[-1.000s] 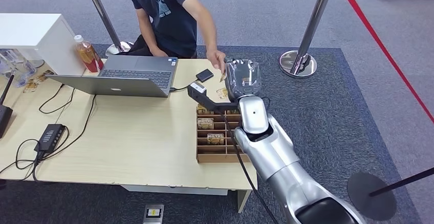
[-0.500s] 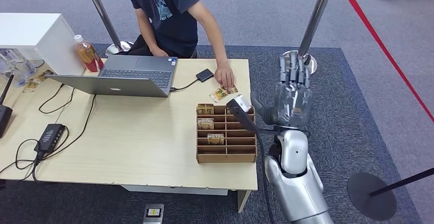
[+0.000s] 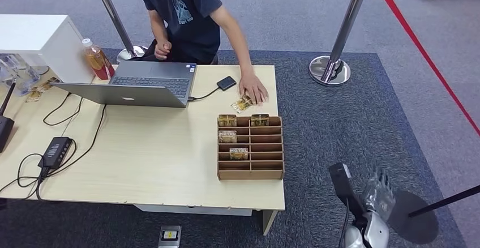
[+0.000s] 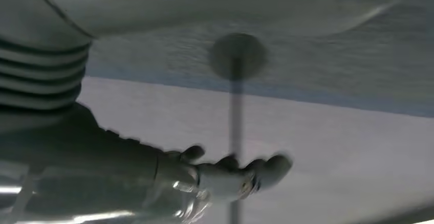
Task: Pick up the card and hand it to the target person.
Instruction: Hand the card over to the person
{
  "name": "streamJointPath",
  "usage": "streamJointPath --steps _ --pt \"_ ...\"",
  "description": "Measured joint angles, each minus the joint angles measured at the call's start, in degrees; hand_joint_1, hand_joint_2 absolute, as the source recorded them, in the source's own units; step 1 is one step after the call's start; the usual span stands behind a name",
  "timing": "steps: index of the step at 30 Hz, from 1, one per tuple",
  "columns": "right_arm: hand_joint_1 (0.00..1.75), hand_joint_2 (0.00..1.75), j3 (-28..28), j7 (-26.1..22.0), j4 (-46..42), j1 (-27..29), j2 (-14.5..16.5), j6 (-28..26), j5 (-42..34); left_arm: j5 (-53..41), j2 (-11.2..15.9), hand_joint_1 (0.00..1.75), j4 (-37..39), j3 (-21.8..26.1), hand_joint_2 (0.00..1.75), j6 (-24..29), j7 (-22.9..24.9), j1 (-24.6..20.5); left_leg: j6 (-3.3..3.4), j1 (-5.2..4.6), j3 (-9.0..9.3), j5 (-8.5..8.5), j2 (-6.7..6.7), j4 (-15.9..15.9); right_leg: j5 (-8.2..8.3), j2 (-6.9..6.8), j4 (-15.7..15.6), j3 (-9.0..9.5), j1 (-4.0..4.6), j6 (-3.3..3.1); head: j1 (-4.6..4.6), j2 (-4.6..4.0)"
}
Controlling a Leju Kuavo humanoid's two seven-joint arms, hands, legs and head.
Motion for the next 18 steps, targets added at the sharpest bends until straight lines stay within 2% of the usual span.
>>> streamJointPath --steps 4,8,12,17,18 --pt "0.00 0.00 -6.86 5.46 19.08 -2.94 -1.81 3.79 -1.67 -0.65 -0.15 0.00 0.00 0.06 1.75 -0.08 -0.39 0.01 0.00 0.00 -0.01 0.00 -0.01 0.00 -0.02 0.00 0.00 0.00 0.00 0.04 0.01 0.01" --pt "0.00 0.00 -11.49 7.89 31.61 -3.42 -2.54 8.40 -4.23 -1.58 -0.15 0.00 0.00 0.02 0.00 -0.48 -0.45 -0.04 -0.01 0.02 -0.03 -0.01 0.03 -0.01 -0.04 0.00 0.02 -0.09 0.02 0.02 0.00 0.01" --pt "0.00 0.00 -17.18 11.24 39.46 -2.16 -1.92 17.85 -9.08 -2.73 -0.14 0.00 0.00 -0.19 0.00 -1.09 -0.15 -0.13 -0.02 0.03 -0.05 -0.02 0.00 -0.03 -0.10 0.00 0.03 -0.08 0.03 0.01 -0.01 0.01" --pt "0.00 0.00 -20.45 15.48 43.99 0.21 -0.23 23.44 -9.16 -2.96 -0.11 0.00 0.00 -0.27 0.00 -1.23 0.31 -0.24 -0.03 0.03 -0.04 -0.03 0.01 -0.04 -0.11 0.00 0.04 -0.08 0.03 -0.02 0.01 0.01" --pt "0.00 0.00 -20.96 16.03 44.67 0.46 0.11 23.97 -9.15 -3.08 -0.08 0.00 0.00 -0.29 0.44 -1.22 0.44 -0.23 -0.03 0.02 -0.04 -0.03 0.01 -0.04 -0.11 0.00 0.04 -0.07 0.03 -0.02 0.01 0.01"
